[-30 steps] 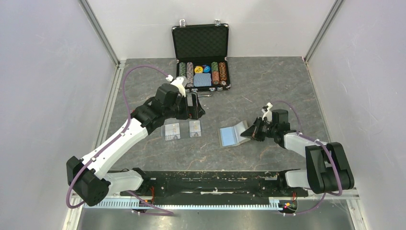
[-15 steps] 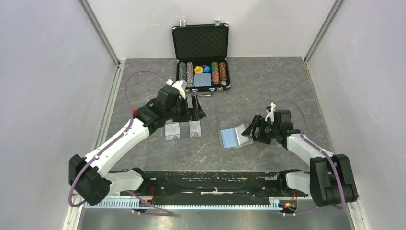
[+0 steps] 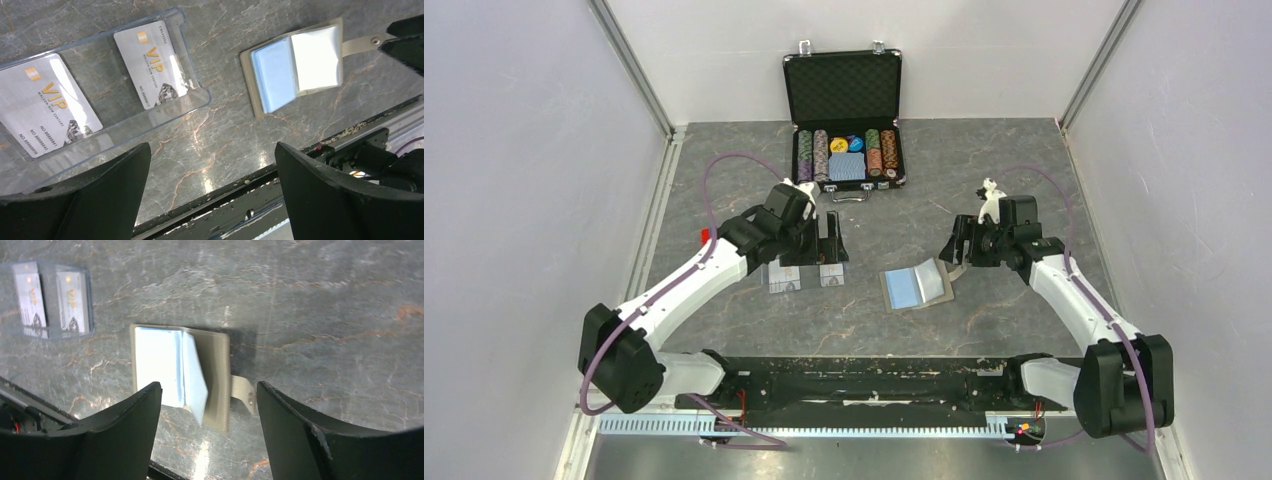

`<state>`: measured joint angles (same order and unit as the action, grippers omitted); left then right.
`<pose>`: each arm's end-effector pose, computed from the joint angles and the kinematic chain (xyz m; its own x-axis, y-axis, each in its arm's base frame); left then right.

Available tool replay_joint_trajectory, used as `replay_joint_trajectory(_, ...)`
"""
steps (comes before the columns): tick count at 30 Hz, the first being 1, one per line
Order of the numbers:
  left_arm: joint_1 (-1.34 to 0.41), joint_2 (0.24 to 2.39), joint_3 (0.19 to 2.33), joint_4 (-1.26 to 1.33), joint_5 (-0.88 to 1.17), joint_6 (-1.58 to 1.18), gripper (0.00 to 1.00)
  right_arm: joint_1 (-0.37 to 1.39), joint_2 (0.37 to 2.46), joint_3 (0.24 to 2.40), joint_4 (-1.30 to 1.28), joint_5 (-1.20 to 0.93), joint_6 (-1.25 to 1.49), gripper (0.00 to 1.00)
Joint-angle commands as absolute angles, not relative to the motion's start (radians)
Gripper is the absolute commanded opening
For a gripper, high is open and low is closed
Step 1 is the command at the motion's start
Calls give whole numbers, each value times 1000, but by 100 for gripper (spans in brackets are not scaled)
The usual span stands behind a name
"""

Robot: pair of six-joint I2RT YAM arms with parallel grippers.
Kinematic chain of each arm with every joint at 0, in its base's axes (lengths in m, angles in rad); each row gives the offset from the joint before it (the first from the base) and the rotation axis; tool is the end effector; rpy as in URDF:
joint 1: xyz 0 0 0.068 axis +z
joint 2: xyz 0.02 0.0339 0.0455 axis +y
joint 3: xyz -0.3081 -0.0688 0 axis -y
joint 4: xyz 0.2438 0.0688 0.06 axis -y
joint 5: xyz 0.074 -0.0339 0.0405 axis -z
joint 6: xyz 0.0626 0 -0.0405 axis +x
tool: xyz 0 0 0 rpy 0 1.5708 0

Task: Put the credit cards into the card holder
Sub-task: Place the card holder at the center of the board.

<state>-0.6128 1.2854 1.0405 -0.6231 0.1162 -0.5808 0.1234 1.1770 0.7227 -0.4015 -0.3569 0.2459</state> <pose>0.2186 -0.1626 0.3043 -0.8689 -0.0553 -0.4918 0.1864 0.8841 -0.4286 0.2297 0.0505 0.2448 -0.8102 0.1293 -0.5717 -0.1499 0.8972 0.4155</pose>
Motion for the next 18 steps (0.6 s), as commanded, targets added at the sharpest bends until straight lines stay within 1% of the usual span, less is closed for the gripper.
replay_joint_trajectory(1, -609, 1296, 1078, -655, 141, -520, 100, 185, 1195, 796, -439, -391, 192, 69)
replay_joint_trajectory(7, -609, 1309, 1091, -697, 84, -518, 100, 277, 1244, 830, -396, -431, 214, 65)
replay_joint_trajectory(9, -609, 1319, 1094, -705, 74, -520, 100, 301, 1262, 830, -369, -454, 223, 61)
replay_joint_trajectory(15, -607, 1360, 1097, -715, 87, -528, 98, 342, 1348, 815, -340, -471, 231, 45)
replay_joint_trajectory(18, -608, 1368, 1097, -715, 89, -533, 98, 344, 1392, 802, -357, -421, 203, 37)
